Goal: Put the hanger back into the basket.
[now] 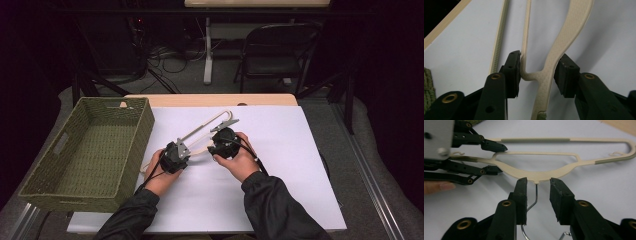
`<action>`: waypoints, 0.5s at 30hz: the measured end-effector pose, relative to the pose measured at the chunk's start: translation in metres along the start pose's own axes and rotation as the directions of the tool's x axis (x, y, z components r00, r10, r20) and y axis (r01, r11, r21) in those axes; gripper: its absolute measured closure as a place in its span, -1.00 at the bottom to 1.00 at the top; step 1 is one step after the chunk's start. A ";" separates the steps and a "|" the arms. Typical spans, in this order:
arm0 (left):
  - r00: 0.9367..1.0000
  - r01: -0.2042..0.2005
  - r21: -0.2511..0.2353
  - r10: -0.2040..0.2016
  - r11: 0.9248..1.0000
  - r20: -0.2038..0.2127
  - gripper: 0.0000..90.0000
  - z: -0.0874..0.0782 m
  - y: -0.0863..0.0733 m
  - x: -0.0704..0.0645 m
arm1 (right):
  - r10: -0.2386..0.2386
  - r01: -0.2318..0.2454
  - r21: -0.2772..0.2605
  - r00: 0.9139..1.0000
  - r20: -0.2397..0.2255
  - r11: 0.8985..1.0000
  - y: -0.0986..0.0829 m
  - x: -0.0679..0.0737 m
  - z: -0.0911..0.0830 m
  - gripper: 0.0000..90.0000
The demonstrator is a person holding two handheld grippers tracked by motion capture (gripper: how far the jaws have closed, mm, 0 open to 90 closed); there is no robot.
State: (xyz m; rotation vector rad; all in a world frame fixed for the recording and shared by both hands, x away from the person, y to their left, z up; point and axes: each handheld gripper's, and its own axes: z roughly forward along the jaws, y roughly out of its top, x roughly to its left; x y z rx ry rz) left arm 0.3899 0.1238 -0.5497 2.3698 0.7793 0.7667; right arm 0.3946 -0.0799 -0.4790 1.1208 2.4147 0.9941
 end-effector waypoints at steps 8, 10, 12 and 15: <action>0.999 0.042 -0.021 -0.042 0.999 -0.001 0.42 -0.004 0.004 0.009 | 0.004 -0.004 -0.104 1.000 0.000 0.995 -0.006 -0.003 -0.041 0.33; 0.999 0.039 -0.021 -0.039 0.999 -0.005 0.46 -0.005 0.006 0.011 | 0.014 -0.013 -0.125 1.000 0.006 0.992 -0.009 -0.007 -0.048 0.33; 0.999 0.019 -0.014 -0.019 1.000 -0.027 0.52 -0.007 0.009 0.012 | 0.027 -0.025 -0.141 1.000 0.009 0.990 -0.013 -0.011 -0.055 0.32; 0.999 0.030 -0.019 -0.030 0.999 -0.033 0.58 -0.008 0.010 0.016 | 0.047 -0.045 -0.157 0.999 0.011 0.987 -0.019 -0.017 -0.062 0.32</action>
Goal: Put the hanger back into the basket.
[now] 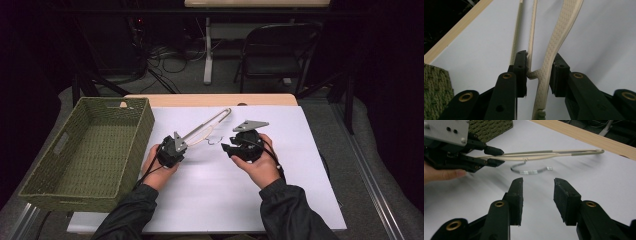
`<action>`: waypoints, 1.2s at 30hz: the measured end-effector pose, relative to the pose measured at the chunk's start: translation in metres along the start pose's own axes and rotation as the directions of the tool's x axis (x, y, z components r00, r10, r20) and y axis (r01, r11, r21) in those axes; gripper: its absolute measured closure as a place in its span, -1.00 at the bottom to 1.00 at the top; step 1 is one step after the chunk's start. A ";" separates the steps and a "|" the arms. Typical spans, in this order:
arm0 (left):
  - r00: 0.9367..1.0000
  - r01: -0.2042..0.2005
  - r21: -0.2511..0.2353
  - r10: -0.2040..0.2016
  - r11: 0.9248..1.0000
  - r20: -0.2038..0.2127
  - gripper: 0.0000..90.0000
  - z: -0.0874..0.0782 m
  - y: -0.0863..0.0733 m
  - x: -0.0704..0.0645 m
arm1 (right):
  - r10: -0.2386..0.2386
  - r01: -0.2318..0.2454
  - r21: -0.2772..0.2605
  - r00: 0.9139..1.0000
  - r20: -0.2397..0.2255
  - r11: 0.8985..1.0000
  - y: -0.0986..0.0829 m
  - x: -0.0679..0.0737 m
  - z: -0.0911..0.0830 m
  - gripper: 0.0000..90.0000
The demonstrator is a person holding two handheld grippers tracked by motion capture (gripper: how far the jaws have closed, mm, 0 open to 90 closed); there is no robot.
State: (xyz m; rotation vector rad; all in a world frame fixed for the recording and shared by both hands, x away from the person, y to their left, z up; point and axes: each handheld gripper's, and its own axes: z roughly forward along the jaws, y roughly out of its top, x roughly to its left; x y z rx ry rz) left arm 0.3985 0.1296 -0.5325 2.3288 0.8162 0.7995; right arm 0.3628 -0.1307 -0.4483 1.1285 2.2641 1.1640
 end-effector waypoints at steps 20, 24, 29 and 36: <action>0.999 0.017 -0.049 -0.020 0.999 -0.047 0.93 -0.005 0.011 0.014 | 0.112 -0.112 0.003 0.993 0.046 0.994 -0.059 -0.041 -0.018 0.34; 0.999 0.032 -0.053 -0.034 0.998 -0.031 0.93 -0.007 0.012 0.014 | 0.135 -0.135 -0.001 0.989 0.055 0.991 -0.068 -0.047 -0.020 0.35; 0.999 0.038 -0.070 -0.039 0.997 -0.021 0.94 -0.012 0.015 0.014 | 0.158 -0.158 -0.007 0.986 0.060 0.987 -0.075 -0.051 -0.020 0.35; 0.993 0.115 -0.125 -0.113 0.985 0.019 0.94 -0.031 0.023 0.017 | 0.173 -0.172 -0.018 0.982 0.069 0.985 -0.080 -0.054 -0.022 0.36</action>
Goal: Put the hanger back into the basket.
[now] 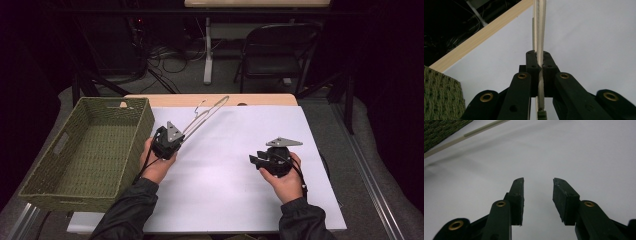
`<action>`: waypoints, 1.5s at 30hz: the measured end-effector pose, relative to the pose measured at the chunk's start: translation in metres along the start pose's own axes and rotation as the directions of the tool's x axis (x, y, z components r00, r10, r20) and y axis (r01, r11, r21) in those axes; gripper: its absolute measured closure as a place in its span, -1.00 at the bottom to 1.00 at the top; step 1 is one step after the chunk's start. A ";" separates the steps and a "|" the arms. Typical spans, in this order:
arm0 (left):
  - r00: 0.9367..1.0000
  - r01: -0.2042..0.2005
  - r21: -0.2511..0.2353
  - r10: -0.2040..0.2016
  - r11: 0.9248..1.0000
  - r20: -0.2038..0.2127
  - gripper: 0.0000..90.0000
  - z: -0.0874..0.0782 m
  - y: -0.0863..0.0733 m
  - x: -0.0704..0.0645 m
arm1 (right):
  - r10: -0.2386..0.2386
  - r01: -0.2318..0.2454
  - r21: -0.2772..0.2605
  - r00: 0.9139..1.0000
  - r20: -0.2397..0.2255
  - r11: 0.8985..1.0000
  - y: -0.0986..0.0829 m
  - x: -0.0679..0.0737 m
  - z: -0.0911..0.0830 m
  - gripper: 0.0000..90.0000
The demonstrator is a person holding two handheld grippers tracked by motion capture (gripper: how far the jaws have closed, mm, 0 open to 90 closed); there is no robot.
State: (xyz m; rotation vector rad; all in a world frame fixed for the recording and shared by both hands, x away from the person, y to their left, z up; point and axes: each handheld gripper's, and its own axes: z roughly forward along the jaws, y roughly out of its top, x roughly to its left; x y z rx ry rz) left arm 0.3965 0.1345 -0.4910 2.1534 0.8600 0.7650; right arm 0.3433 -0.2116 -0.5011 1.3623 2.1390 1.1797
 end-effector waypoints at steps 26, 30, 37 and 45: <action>0.996 -0.089 -0.051 0.089 0.995 0.003 0.94 -0.081 0.054 -0.025 | 0.045 -0.044 -0.017 0.998 0.036 0.999 -0.011 -0.015 -0.007 0.34; 0.994 -0.110 -0.051 0.109 0.993 -0.020 0.94 -0.089 0.058 -0.025 | 0.045 -0.044 -0.019 0.998 0.039 0.999 -0.012 -0.016 -0.008 0.34; 0.995 -0.097 -0.031 0.097 0.995 -0.014 0.94 -0.098 0.057 -0.017 | 0.054 -0.053 -0.017 0.998 0.037 0.998 -0.013 -0.016 -0.009 0.34; 1.000 -0.013 -0.014 0.014 1.000 0.028 0.93 -0.109 0.054 0.002 | 0.047 -0.046 -0.012 0.998 0.038 0.999 -0.014 -0.016 -0.007 0.34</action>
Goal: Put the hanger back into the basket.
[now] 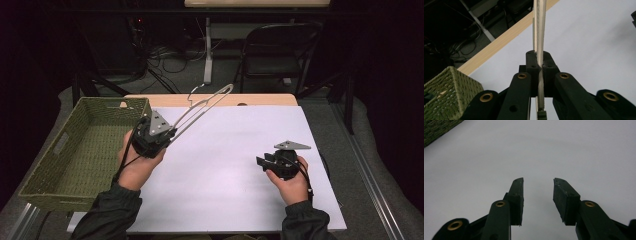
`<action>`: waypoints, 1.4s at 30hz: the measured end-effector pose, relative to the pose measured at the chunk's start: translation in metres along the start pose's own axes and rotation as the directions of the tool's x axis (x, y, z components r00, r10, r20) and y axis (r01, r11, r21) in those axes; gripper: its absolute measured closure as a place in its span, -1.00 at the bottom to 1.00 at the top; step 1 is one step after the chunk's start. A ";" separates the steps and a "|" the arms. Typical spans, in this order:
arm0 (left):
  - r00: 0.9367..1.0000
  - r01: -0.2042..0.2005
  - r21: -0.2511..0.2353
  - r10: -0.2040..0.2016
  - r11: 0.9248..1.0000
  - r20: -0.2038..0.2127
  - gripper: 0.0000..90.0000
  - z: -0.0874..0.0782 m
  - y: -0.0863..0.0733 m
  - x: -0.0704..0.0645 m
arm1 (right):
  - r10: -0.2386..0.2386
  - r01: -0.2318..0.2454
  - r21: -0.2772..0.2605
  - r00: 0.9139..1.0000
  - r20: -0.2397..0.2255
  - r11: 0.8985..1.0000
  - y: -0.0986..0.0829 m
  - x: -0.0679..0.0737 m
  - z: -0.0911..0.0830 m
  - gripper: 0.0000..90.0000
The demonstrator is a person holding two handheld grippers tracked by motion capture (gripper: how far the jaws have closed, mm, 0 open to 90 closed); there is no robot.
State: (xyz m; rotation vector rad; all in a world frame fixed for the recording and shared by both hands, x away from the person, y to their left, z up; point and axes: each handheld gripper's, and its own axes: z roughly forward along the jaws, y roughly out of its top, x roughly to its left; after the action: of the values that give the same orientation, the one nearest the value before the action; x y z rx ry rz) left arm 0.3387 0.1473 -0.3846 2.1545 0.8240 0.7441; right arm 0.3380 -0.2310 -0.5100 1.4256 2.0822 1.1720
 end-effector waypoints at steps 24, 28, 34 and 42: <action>0.985 0.174 0.025 -0.174 0.984 -0.019 0.93 -0.063 -0.049 0.088 | -0.003 0.003 0.016 1.000 0.001 1.000 -0.001 0.003 0.003 0.27; 0.980 0.197 0.032 -0.196 0.980 -0.035 0.93 -0.067 -0.061 0.101 | -0.007 0.007 0.015 1.000 0.000 1.000 -0.002 0.002 0.004 0.24; 0.973 0.225 0.046 -0.222 0.973 -0.062 0.93 -0.075 -0.077 0.120 | -0.009 0.009 0.013 1.000 0.003 1.000 -0.002 0.003 0.004 0.19; 0.970 0.237 0.066 -0.232 0.969 -0.071 0.93 -0.083 -0.094 0.143 | -0.016 0.016 0.016 1.000 0.004 1.000 -0.002 0.004 0.005 0.15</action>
State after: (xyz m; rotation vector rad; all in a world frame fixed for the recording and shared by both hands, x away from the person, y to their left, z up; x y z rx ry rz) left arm 0.3401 0.3376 -0.3717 2.0596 1.1335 0.6700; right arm 0.3384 -0.2256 -0.5144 1.4148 2.1009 1.1478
